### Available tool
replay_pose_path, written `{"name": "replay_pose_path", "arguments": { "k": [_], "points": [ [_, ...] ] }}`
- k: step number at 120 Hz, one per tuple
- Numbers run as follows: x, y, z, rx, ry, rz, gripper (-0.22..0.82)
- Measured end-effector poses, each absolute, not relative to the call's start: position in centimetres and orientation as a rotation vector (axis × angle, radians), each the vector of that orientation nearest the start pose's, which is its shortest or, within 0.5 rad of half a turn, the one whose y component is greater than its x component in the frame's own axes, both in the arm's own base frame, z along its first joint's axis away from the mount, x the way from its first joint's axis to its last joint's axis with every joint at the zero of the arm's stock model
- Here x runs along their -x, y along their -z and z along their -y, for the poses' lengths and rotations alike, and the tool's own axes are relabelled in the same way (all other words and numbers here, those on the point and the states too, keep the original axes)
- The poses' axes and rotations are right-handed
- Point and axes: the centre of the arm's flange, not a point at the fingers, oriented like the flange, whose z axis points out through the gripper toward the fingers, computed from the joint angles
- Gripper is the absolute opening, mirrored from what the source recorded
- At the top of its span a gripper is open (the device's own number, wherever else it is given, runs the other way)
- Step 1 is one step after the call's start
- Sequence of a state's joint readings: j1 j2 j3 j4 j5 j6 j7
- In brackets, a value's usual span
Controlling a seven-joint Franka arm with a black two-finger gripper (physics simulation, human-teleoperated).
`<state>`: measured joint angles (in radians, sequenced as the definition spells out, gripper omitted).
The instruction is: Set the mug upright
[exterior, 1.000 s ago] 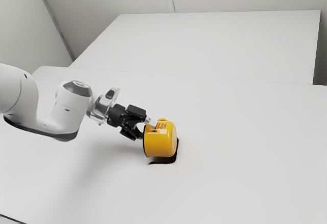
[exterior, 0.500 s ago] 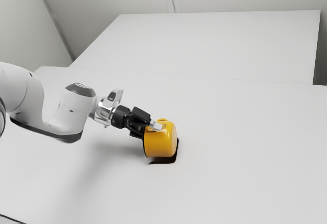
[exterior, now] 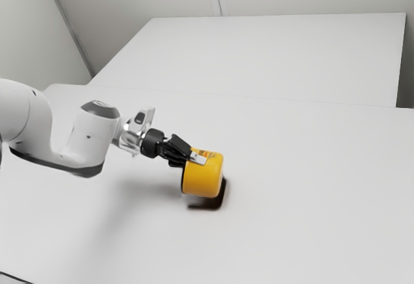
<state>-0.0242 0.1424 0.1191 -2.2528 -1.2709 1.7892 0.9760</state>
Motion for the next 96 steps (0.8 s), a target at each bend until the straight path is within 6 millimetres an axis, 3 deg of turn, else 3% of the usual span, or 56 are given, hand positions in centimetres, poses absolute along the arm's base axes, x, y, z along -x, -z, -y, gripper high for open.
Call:
{"name": "replay_pose_path", "arguments": {
  "k": [27,56,69,96],
  "points": [
    [-50.6,-36.5,4.0,-2.136,-0.147,0.425,-0.16],
    [-50.0,-40.1,6.2,-2.478,-0.115,0.859,-0.18],
    [-50.0,-40.2,7.6,-2.593,-0.113,1.049,-0.18],
    [-48.9,-36.8,8.4,-2.720,-0.154,1.260,-0.18]
  ]
}}
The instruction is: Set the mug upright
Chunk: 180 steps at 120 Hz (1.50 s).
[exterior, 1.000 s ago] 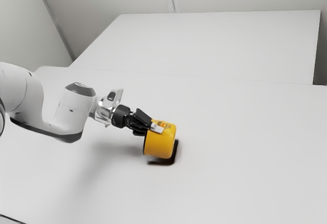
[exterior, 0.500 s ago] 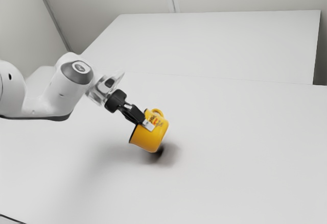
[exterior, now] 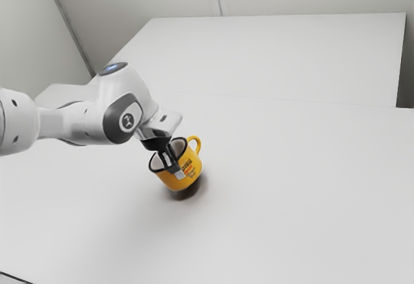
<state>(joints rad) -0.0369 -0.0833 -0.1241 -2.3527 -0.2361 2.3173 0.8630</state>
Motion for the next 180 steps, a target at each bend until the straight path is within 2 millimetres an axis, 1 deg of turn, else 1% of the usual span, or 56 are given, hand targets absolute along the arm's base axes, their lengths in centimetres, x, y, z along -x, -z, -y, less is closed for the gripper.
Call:
{"name": "replay_pose_path", "arguments": {
  "k": [18,36,47,52,70,79,93,104,111,120,131,138,146,152,158,171,180],
  "points": [
    [-48.1,-35.1,9.0,2.879,0.181,-1.423,-0.18],
    [-47.7,-34.1,9.7,2.812,0.217,-1.457,-0.18],
    [-47.8,-33.6,9.8,2.795,0.236,-1.460,-0.17],
    [-47.9,-33.5,9.7,2.792,0.245,-1.460,-0.11],
    [-48.0,-33.5,9.7,2.783,0.265,-1.470,0.21],
    [-48.1,-33.6,9.8,2.777,0.273,-1.477,0.33],
    [-48.1,-33.9,9.9,2.763,0.288,-1.489,0.44],
    [-48.0,-34.2,10.4,2.749,0.296,-1.509,0.50],
    [-47.9,-34.7,10.5,2.742,0.304,-1.515,0.53],
    [-48.3,-36.2,10.4,2.756,0.325,-1.492,0.55],
    [-49.1,-38.7,10.0,2.798,0.359,-1.415,0.57],
    [-49.5,-40.7,9.7,2.844,0.359,-1.343,0.58],
    [-50.3,-43.7,9.9,2.892,0.365,-1.260,0.58],
    [-50.6,-45.2,9.8,2.932,0.352,-1.197,0.59],
    [-51.1,-46.6,9.2,2.977,0.342,-1.117,0.59],
    [-52.3,-49.6,6.6,3.073,0.308,-0.917,0.60],
    [-52.7,-52.0,5.9,3.116,0.288,-0.818,0.60]
  ]
}}
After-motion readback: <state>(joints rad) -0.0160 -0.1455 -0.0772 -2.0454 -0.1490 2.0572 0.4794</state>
